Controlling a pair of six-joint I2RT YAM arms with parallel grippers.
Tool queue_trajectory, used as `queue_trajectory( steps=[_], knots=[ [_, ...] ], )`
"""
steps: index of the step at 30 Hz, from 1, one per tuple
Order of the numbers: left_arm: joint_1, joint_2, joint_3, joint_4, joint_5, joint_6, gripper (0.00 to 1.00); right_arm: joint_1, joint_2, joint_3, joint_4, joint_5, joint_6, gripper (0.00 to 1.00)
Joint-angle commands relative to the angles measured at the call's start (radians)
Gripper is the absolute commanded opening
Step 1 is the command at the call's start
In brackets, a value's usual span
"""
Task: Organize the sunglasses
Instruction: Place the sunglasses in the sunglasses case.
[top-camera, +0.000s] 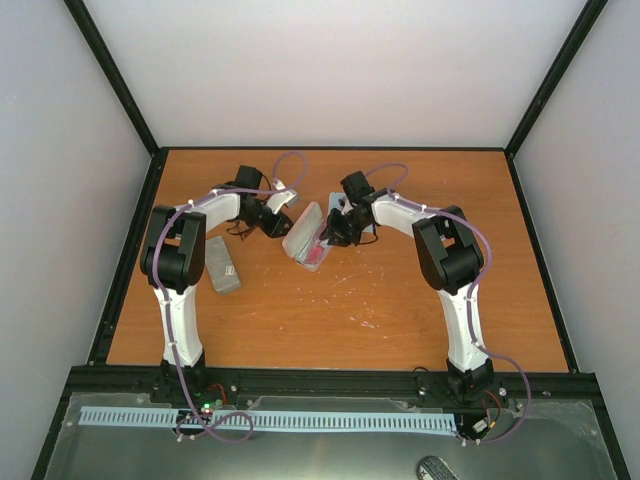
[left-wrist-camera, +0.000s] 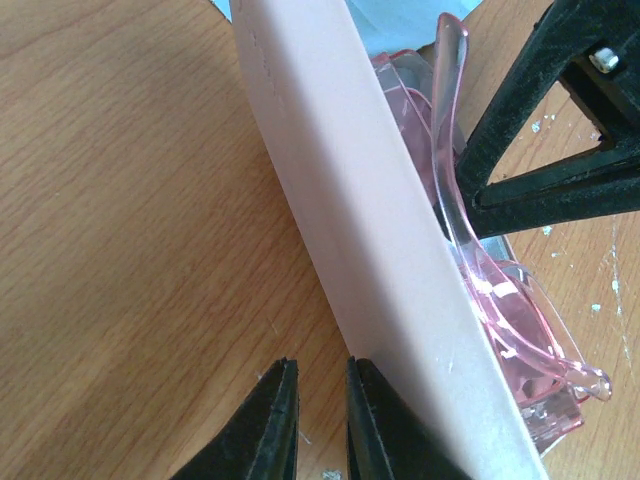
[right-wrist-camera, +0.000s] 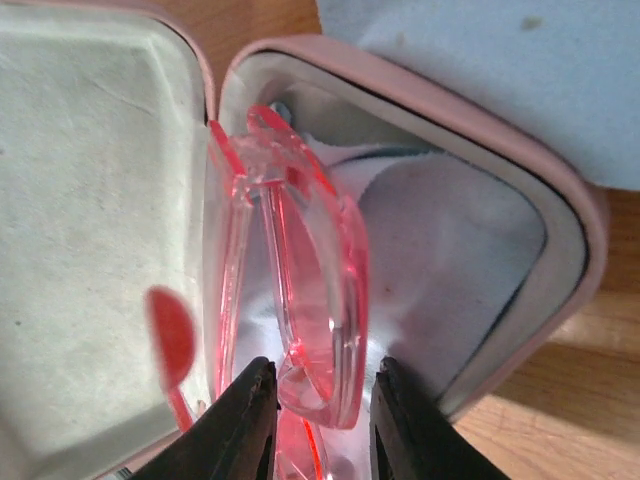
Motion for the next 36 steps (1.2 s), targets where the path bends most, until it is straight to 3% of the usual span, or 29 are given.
queue_trajectory(
  steps=[1, 8, 12, 16, 17, 19, 25, 27, 30, 36],
  knots=[
    [-0.004, -0.028, 0.026, 0.012, 0.021, 0.005, 0.15, -0.001, -0.038, 0.019, -0.065, 0.019, -0.03, 0.23],
    [-0.004, -0.021, 0.034, 0.011, 0.025, 0.004, 0.15, -0.002, -0.036, 0.0, -0.075, 0.016, -0.035, 0.24],
    [-0.005, -0.021, 0.036, 0.01, 0.029, 0.001, 0.15, -0.001, -0.035, -0.012, -0.061, 0.002, -0.026, 0.06],
    [-0.006, -0.025, 0.029, 0.011, 0.029, 0.001, 0.15, -0.002, -0.041, -0.069, 0.025, -0.031, 0.03, 0.04],
    [-0.006, -0.026, 0.026, 0.013, 0.029, 0.002, 0.15, -0.003, -0.047, -0.089, 0.049, -0.04, 0.044, 0.05],
    [-0.006, -0.027, 0.026, 0.012, 0.027, 0.001, 0.15, -0.003, -0.047, -0.101, 0.041, -0.043, 0.043, 0.18],
    [-0.006, -0.028, 0.025, 0.014, 0.029, 0.006, 0.15, -0.01, -0.093, -0.093, -0.05, 0.022, -0.013, 0.31],
    [-0.006, -0.025, 0.026, 0.012, 0.032, 0.005, 0.15, -0.013, -0.105, -0.096, -0.055, 0.029, -0.017, 0.31],
    [-0.007, -0.024, 0.029, 0.014, 0.033, 0.006, 0.15, -0.015, -0.104, -0.103, -0.052, 0.023, -0.017, 0.18],
    [-0.007, -0.027, 0.029, 0.014, 0.029, 0.008, 0.14, -0.016, -0.118, -0.124, -0.06, 0.024, -0.027, 0.26]
  ],
)
